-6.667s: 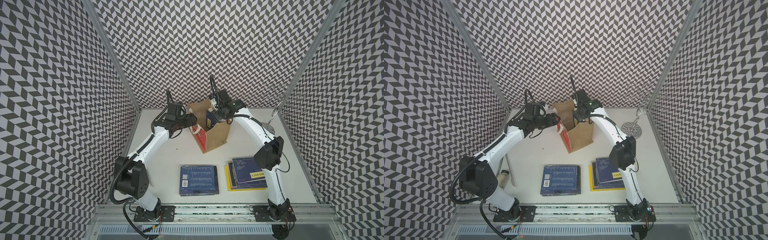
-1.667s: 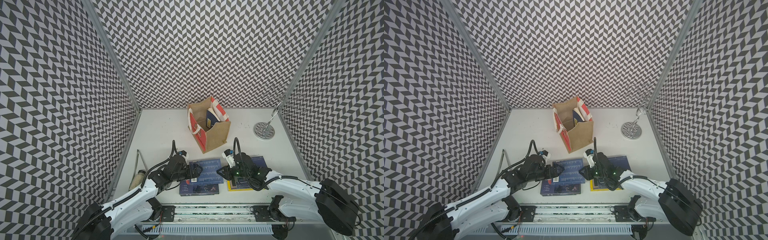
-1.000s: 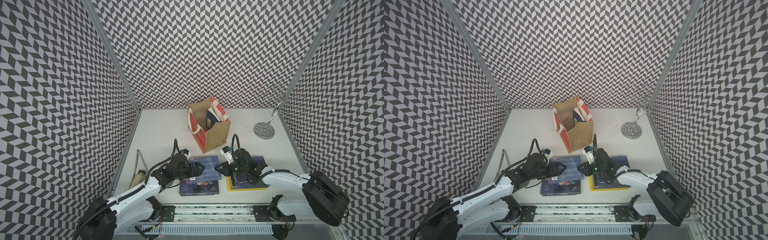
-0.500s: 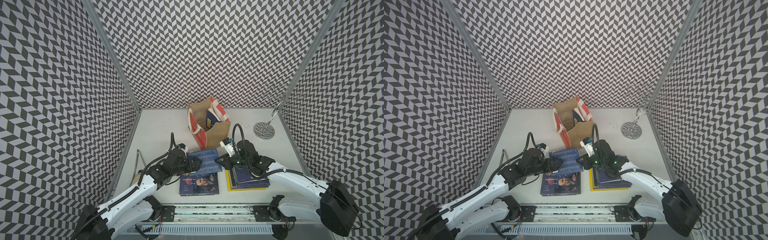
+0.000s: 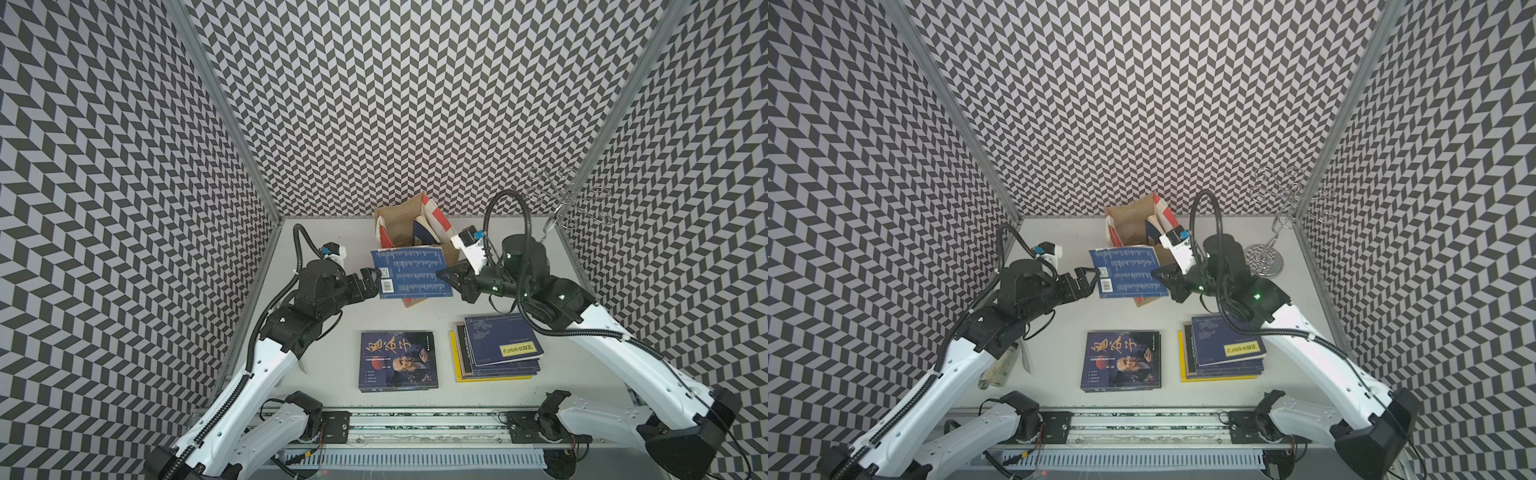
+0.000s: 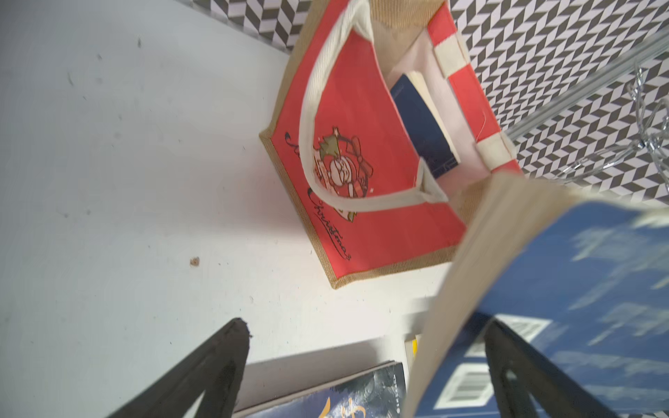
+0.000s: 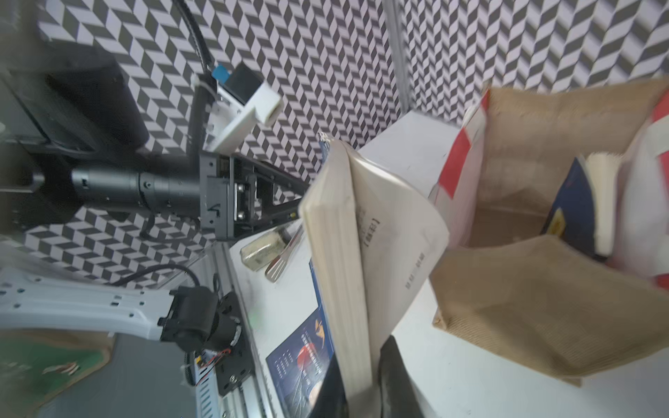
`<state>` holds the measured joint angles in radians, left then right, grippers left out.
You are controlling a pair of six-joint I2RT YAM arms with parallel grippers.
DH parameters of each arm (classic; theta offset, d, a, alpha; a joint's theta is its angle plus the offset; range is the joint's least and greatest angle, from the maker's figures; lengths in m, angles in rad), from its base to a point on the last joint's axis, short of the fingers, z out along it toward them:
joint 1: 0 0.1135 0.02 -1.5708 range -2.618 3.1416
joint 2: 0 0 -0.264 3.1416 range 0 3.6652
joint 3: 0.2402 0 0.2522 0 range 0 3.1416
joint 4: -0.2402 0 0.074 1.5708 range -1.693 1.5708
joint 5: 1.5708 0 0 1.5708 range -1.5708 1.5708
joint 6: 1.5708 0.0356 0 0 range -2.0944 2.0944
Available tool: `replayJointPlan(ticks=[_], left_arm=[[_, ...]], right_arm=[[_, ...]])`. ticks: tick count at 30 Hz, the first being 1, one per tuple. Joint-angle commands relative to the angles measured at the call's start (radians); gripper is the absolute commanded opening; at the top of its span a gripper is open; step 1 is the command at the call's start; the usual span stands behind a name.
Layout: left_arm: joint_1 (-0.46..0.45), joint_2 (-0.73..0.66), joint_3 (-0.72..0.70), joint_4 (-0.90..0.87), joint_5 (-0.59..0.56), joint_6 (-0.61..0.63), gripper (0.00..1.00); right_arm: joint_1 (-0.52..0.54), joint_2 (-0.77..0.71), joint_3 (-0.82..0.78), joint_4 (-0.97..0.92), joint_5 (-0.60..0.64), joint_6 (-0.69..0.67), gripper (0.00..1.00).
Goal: Put the books into the canvas bag
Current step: Place the book in the canvas bag.
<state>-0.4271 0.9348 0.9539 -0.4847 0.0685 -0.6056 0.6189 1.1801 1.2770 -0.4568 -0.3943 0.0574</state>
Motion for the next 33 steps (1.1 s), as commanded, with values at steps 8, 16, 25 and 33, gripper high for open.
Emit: replayJointPlan(ticks=[8, 16, 25, 33], left_arm=[[0.053, 0.032, 0.040, 0.027, 0.070, 0.072, 0.99], [0.077, 0.042, 0.018, 0.041, 0.094, 0.099, 1.00], [0.070, 0.056, -0.003, 0.060, 0.067, 0.131, 0.99], [0.050, 0.079, 0.010, 0.076, 0.060, 0.158, 1.00]], right_arm=[[-0.054, 0.252, 0.426, -0.059, 0.257, -0.193, 0.00], [-0.042, 0.520, 0.809, -0.274, 0.445, -0.303, 0.00], [0.020, 0.718, 1.019, -0.445, 0.590, -0.367, 0.00], [0.049, 0.811, 1.035, -0.496, 0.675, -0.360, 0.00]])
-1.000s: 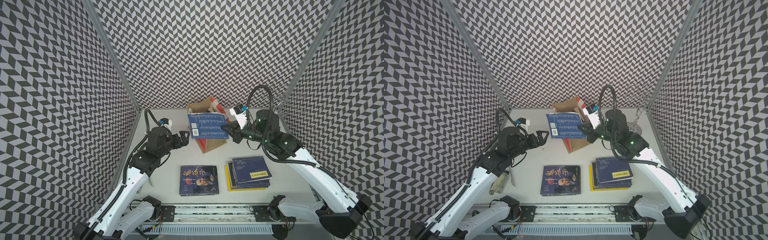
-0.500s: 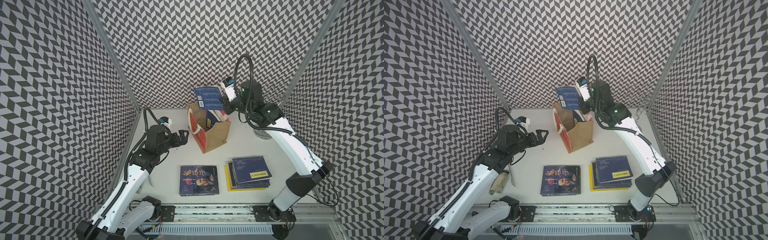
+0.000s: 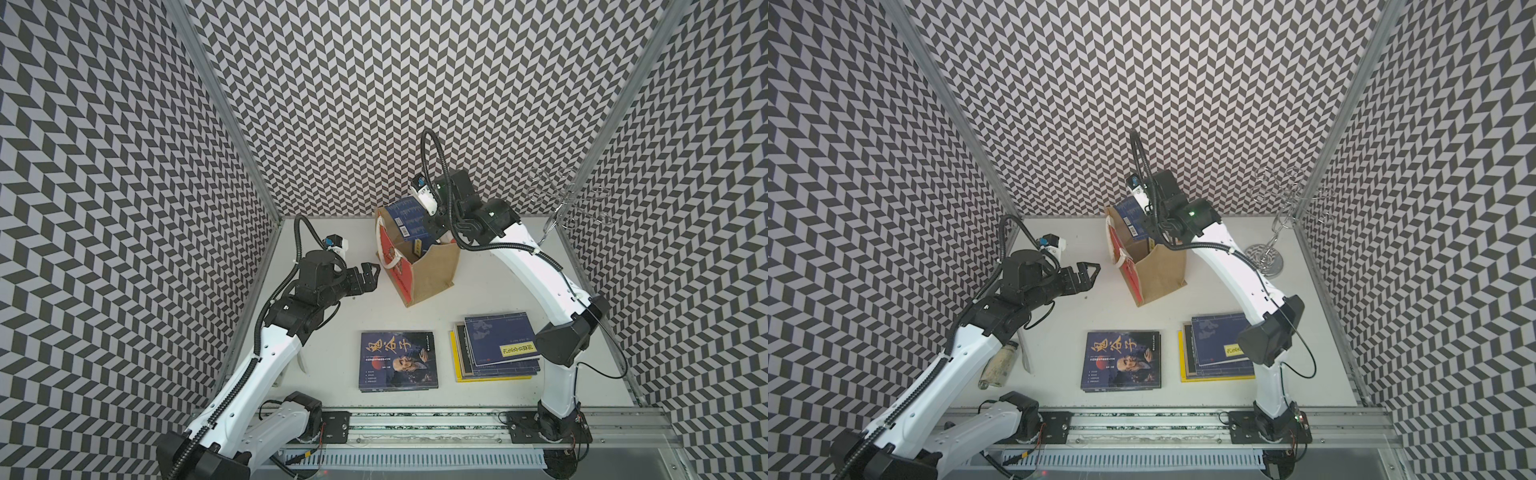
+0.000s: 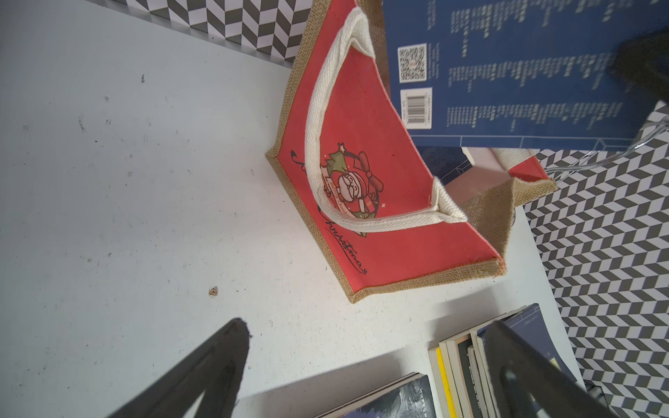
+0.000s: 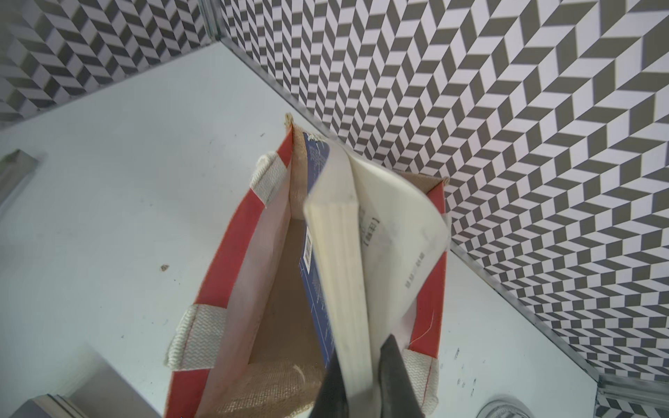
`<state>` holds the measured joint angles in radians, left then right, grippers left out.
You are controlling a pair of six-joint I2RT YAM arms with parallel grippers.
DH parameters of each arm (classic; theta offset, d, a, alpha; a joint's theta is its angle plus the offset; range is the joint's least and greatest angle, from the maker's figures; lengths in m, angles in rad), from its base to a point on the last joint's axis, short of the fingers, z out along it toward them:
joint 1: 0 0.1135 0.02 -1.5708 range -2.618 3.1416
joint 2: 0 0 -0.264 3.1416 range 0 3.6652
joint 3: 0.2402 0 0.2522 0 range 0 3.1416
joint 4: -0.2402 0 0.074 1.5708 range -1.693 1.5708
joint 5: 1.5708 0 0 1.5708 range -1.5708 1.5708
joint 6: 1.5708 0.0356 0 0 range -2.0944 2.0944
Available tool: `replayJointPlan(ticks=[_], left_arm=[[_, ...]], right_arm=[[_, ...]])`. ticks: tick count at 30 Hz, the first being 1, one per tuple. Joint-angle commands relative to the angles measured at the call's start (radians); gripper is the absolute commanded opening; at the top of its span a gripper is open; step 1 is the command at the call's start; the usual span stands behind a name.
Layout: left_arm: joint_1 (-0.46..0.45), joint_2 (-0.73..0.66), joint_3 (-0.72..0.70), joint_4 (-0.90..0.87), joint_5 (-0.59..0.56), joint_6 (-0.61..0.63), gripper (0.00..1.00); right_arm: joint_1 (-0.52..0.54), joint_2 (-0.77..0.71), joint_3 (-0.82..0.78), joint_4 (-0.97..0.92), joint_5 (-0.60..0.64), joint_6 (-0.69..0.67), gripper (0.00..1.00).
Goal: Put the books into the canvas bag
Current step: Place the book in the canvas bag.
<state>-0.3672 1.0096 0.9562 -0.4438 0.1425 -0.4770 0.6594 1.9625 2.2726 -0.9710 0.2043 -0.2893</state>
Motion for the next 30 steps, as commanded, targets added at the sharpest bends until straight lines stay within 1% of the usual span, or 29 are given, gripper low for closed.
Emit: replayJointPlan(ticks=[1, 9, 17, 22, 23, 30], left_arm=[[-0.012, 0.008, 0.013, 0.040, -0.005, 0.034, 1.00], [-0.032, 0.052, 0.083, 0.059, 0.055, 0.069, 1.00], [-0.038, 0.065, 0.092, 0.070, 0.075, 0.080, 1.00], [-0.041, 0.066, 0.090, 0.067, 0.069, 0.080, 1.00], [-0.045, 0.065, 0.090, 0.065, 0.065, 0.101, 1.00], [-0.071, 0.083, 0.102, 0.053, 0.026, 0.123, 1.00]], right_arm=[[0.011, 0.038, 0.039, 0.017, 0.089, -0.015, 0.00], [0.013, 0.116, 0.068, 0.008, 0.126, -0.037, 0.00], [0.001, 0.195, 0.084, 0.008, 0.161, -0.053, 0.00], [-0.006, 0.254, 0.106, 0.002, 0.202, -0.068, 0.00], [-0.006, 0.264, 0.108, 0.003, 0.213, -0.074, 0.00], [-0.004, 0.304, 0.111, 0.003, 0.282, -0.103, 0.00]])
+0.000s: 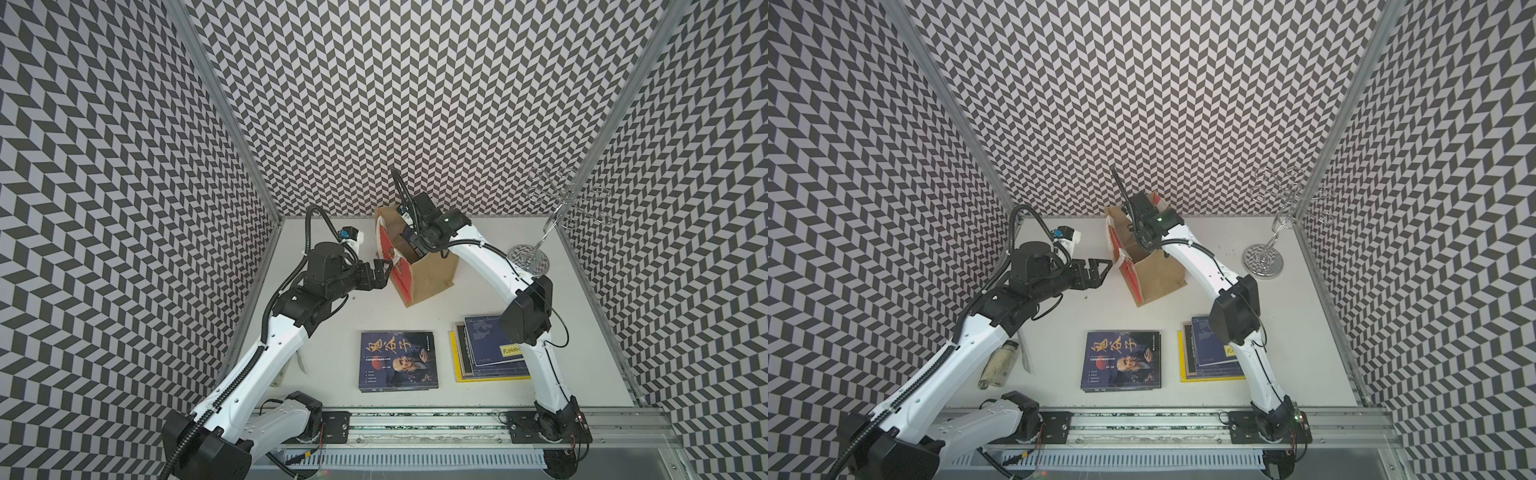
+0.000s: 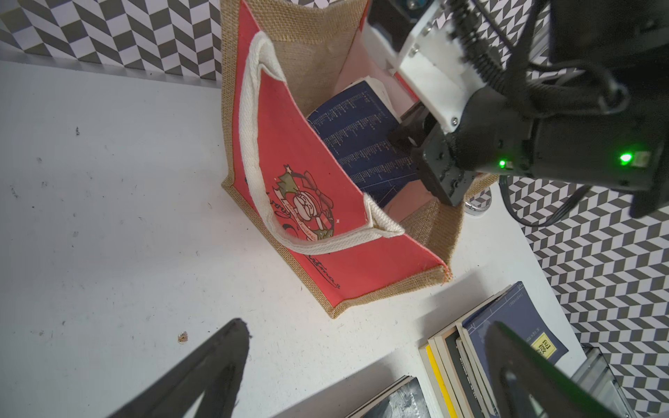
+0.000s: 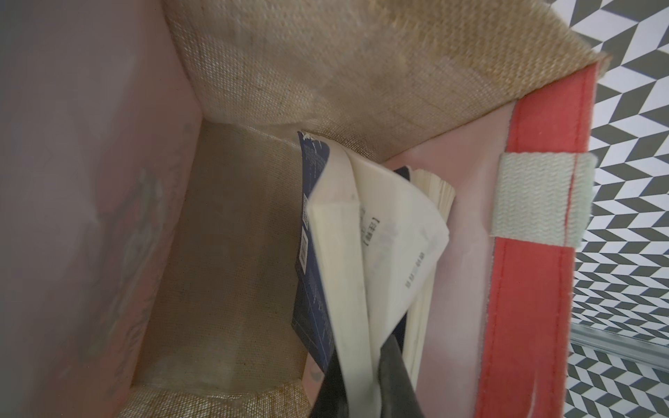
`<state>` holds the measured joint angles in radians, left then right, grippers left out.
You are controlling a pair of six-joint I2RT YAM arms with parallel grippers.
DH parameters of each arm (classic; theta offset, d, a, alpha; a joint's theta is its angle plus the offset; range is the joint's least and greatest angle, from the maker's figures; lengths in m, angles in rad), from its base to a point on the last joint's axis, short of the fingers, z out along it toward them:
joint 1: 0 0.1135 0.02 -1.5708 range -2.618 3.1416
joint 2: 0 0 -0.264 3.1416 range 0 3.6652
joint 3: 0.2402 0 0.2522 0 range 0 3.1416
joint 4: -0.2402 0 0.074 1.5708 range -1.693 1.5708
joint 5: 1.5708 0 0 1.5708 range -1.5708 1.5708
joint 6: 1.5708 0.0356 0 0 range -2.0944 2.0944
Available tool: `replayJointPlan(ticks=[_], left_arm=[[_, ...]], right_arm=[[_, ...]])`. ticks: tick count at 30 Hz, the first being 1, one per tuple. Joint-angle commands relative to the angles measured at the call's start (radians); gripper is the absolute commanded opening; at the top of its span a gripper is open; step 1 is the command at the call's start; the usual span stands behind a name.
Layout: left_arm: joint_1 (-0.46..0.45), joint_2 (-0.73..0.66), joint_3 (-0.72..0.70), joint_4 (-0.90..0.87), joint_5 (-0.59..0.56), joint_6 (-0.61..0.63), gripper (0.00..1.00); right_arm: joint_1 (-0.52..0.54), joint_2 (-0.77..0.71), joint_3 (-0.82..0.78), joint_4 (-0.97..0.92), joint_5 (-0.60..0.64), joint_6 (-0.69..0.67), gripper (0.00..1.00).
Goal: Put the books into the canvas bag
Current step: Place the book in the canvas bag.
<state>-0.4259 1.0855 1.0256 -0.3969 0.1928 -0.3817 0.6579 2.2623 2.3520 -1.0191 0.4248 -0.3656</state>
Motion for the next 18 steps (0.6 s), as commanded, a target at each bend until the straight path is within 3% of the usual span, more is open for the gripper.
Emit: replayJointPlan(ticks=[1, 3, 14, 18], left_arm=[[-0.020, 0.010, 0.035, 0.004, -0.030, 0.031, 1.00], [-0.034, 0.017, 0.041, -0.003, -0.045, 0.037, 1.00], [-0.063, 0.020, 0.049, -0.017, -0.085, 0.049, 1.00], [-0.066, 0.024, 0.048, -0.016, -0.090, 0.050, 1.00]], right_arm=[[-0.003, 0.005, 0.030, 0.051, 0.074, -0.028, 0.00], [-0.002, 0.005, 0.029, 0.050, 0.076, -0.036, 0.01], [-0.005, 0.076, 0.048, 0.070, 0.092, -0.034, 0.35], [-0.005, 0.082, 0.057, 0.085, 0.113, -0.032, 0.41]])
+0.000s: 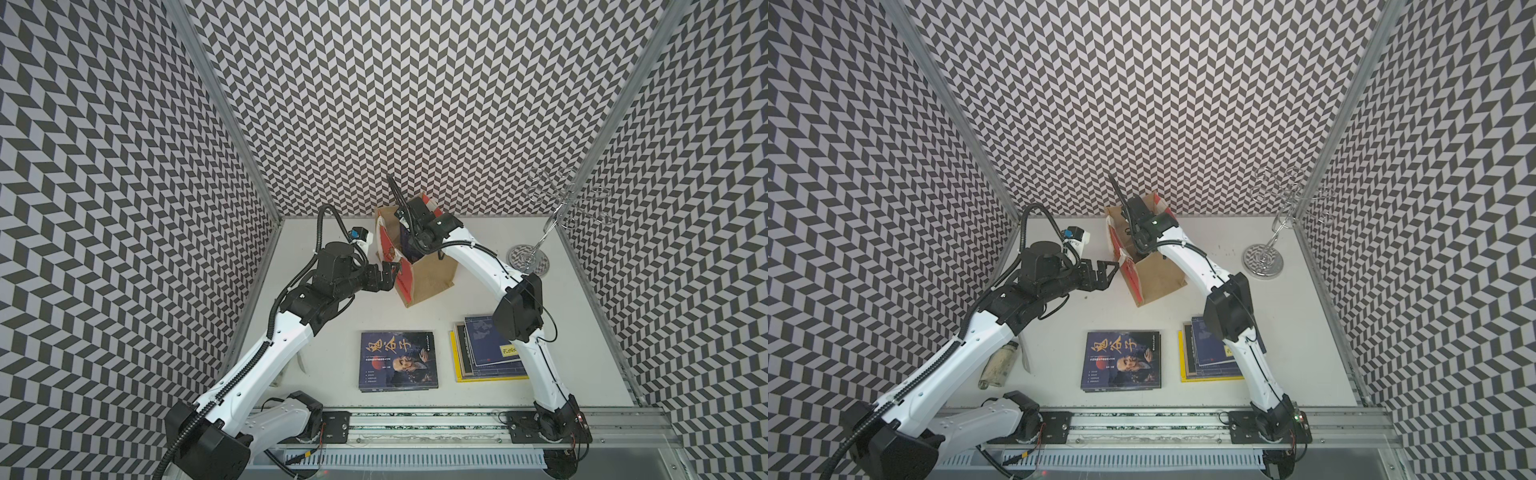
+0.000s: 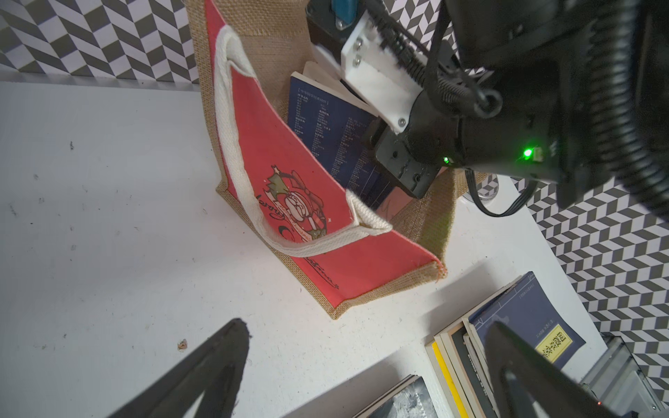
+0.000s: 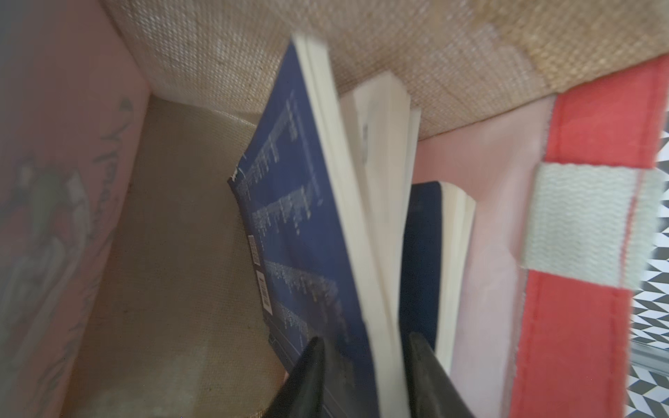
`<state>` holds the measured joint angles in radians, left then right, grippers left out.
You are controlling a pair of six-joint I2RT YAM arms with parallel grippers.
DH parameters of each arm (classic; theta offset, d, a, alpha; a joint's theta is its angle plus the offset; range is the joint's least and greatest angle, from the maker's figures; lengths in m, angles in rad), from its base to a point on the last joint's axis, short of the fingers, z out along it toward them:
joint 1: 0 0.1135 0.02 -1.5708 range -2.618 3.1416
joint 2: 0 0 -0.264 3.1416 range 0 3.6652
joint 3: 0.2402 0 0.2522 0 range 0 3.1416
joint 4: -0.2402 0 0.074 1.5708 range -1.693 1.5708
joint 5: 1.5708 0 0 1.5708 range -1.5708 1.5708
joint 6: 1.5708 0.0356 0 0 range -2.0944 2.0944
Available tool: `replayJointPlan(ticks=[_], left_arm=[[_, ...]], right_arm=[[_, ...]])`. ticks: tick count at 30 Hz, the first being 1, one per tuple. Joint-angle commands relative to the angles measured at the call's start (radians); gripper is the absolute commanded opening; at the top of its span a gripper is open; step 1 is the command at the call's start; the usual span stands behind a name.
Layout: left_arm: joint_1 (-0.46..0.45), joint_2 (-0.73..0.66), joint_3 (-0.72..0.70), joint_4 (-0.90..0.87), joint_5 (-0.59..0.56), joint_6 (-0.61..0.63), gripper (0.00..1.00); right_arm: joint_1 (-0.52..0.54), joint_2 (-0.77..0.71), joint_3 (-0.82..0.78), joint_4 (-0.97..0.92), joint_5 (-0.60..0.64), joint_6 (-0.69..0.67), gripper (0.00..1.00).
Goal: Put the books into the canvas bag
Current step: Place the book in the canvas bag.
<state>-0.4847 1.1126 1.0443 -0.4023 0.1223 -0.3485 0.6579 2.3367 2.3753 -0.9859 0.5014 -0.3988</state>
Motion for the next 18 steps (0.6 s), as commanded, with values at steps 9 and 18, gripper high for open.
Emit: replayJointPlan(ticks=[9, 18], left_arm=[[-0.009, -0.003, 0.030, -0.010, -0.025, 0.016, 1.00], [-0.008, -0.001, 0.032, -0.012, -0.028, 0.016, 1.00]], right_arm=[[-0.006, -0.008, 0.072, 0.124, 0.102, -0.017, 0.51], [-0.016, -0.034, 0.078, 0.194, 0.148, -0.040, 0.60]])
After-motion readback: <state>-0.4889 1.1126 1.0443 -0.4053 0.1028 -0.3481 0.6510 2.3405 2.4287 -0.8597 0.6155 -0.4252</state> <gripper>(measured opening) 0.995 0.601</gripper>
